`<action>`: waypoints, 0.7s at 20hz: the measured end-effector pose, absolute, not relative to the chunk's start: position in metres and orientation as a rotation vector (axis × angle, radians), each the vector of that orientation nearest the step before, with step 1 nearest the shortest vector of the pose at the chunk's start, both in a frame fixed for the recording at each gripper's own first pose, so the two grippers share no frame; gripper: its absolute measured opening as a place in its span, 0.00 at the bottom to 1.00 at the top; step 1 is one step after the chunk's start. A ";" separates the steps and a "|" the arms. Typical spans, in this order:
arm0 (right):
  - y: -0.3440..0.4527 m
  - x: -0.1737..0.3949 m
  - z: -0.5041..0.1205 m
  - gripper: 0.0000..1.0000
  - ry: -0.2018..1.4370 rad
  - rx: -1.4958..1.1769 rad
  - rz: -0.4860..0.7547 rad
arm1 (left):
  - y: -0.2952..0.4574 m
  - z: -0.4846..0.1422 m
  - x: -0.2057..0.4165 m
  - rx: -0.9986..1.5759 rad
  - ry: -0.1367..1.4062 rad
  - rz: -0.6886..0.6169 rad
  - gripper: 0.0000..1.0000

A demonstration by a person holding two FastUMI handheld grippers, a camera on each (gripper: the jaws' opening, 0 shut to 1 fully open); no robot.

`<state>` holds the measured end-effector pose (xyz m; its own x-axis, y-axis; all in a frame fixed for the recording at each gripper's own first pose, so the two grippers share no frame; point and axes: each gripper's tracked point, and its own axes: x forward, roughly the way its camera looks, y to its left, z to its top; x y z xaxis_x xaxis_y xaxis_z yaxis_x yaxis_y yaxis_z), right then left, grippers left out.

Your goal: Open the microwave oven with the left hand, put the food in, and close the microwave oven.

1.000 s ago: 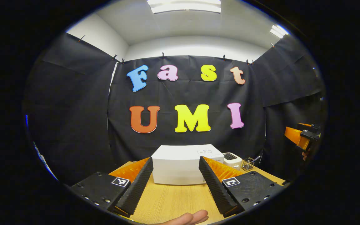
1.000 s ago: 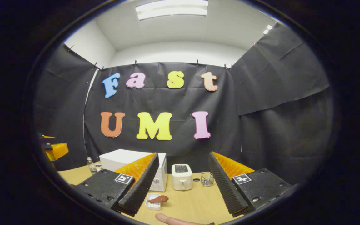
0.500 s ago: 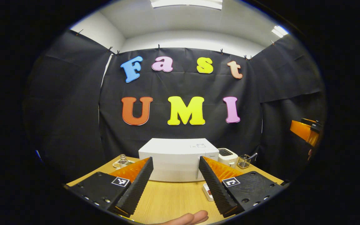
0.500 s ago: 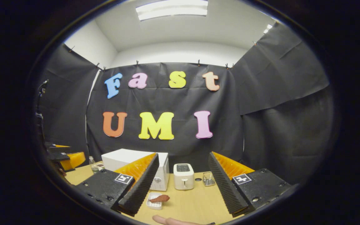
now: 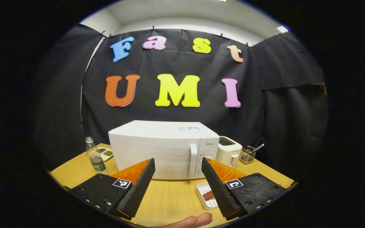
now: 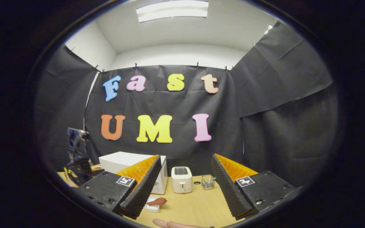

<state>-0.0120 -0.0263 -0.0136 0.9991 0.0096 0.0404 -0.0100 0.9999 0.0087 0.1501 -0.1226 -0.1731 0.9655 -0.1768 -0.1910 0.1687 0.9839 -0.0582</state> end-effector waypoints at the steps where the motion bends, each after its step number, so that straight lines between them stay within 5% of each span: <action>1: -0.029 -0.013 -0.016 1.00 -0.041 0.011 0.008 | -0.128 -0.187 0.161 -0.048 0.212 -0.175 0.92; 14: -0.068 0.009 -0.060 0.95 0.010 -0.036 -0.026 | -0.190 -0.265 0.272 -0.037 0.215 -0.209 0.92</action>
